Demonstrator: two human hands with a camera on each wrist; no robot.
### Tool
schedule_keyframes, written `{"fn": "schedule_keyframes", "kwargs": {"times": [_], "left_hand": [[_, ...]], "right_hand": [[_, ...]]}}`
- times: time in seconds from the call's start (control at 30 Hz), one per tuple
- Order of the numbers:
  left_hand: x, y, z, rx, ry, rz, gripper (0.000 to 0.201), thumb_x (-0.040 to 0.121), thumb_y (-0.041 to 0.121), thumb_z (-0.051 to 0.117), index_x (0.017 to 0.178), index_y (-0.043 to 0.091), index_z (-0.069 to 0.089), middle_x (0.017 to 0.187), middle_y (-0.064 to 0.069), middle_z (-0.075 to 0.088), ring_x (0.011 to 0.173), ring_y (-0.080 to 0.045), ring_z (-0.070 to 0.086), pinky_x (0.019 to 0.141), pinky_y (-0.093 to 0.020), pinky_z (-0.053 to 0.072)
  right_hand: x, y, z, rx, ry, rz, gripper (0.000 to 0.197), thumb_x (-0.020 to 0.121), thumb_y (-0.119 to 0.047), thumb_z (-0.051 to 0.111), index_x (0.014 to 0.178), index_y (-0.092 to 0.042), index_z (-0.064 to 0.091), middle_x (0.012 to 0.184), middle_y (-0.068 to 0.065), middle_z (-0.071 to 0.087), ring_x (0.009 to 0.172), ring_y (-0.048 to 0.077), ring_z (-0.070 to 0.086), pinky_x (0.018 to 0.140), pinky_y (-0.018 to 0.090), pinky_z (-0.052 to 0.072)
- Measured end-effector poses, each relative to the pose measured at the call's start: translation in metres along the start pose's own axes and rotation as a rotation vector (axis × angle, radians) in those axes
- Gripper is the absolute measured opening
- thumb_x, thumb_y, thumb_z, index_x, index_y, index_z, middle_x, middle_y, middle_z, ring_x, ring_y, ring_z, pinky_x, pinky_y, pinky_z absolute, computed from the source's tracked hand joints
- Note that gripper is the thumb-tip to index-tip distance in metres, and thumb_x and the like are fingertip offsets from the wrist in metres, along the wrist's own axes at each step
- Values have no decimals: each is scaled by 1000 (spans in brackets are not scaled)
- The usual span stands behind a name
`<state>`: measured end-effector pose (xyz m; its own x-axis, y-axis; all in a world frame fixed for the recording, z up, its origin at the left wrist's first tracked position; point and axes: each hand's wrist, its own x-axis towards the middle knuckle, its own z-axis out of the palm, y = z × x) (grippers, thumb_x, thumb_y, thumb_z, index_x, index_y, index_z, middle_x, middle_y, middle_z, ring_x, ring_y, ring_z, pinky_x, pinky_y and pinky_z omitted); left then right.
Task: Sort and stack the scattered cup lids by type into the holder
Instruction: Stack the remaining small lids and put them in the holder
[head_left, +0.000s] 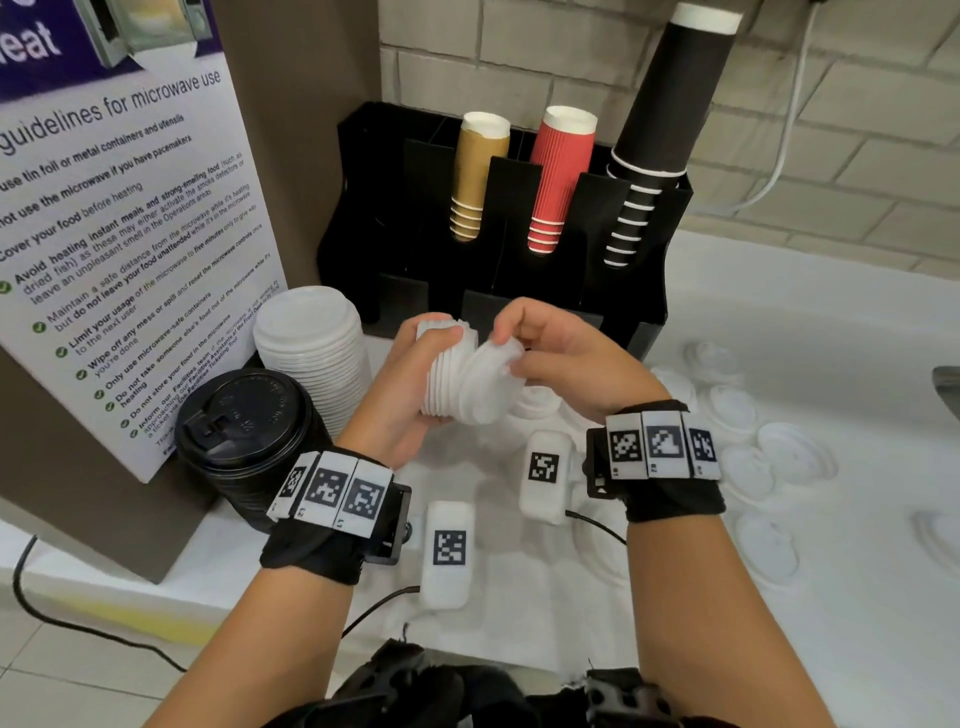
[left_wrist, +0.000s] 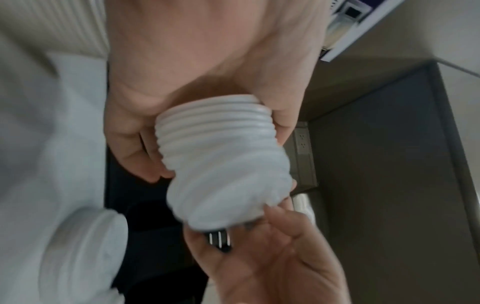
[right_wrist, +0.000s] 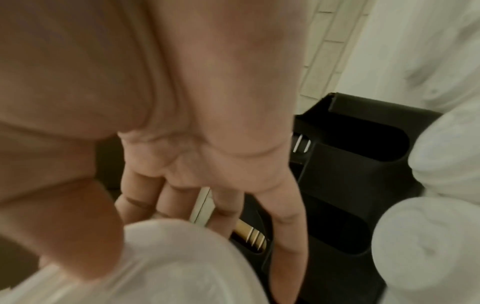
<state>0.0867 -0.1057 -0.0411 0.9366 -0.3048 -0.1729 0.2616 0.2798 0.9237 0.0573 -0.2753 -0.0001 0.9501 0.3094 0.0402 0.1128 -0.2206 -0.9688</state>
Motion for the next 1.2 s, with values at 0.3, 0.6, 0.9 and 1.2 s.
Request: {"fn": "schedule_keyframes", "kwargs": {"times": [0.3, 0.6, 0.9, 1.2], "left_hand": [[-7, 1, 16, -224, -67, -93, 53, 98, 39, 45, 143, 11, 40, 139, -19, 53, 117, -32, 58, 74, -37, 54], [-7, -3, 16, -238, -31, -113, 51, 97, 38, 47, 142, 16, 42, 138, -18, 54, 126, -36, 53, 97, -51, 47], [-5, -4, 14, -207, -42, -98, 49, 96, 37, 50, 141, 16, 41, 139, -18, 52, 123, -36, 56, 95, -51, 48], [1, -3, 7, -250, -6, -37, 49, 76, 32, 67, 122, 22, 51, 118, -5, 58, 103, -22, 60, 79, -43, 56]], "right_hand": [[-5, 7, 11, 130, 204, 17, 24, 92, -12, 60, 115, -14, 60, 109, -3, 64, 105, 17, 63, 87, 41, 56], [-4, 6, 14, -168, 308, 5, 46, 81, -22, 74, 123, -32, 57, 107, -8, 62, 100, 13, 62, 89, 32, 54], [-5, 3, 13, -118, 242, -9, 42, 80, -9, 72, 118, -20, 60, 118, -2, 61, 109, 13, 59, 95, 36, 52], [14, 10, -14, -214, 329, 188, 27, 92, -47, 55, 116, -37, 60, 116, -8, 63, 112, 10, 59, 94, 30, 50]]}}
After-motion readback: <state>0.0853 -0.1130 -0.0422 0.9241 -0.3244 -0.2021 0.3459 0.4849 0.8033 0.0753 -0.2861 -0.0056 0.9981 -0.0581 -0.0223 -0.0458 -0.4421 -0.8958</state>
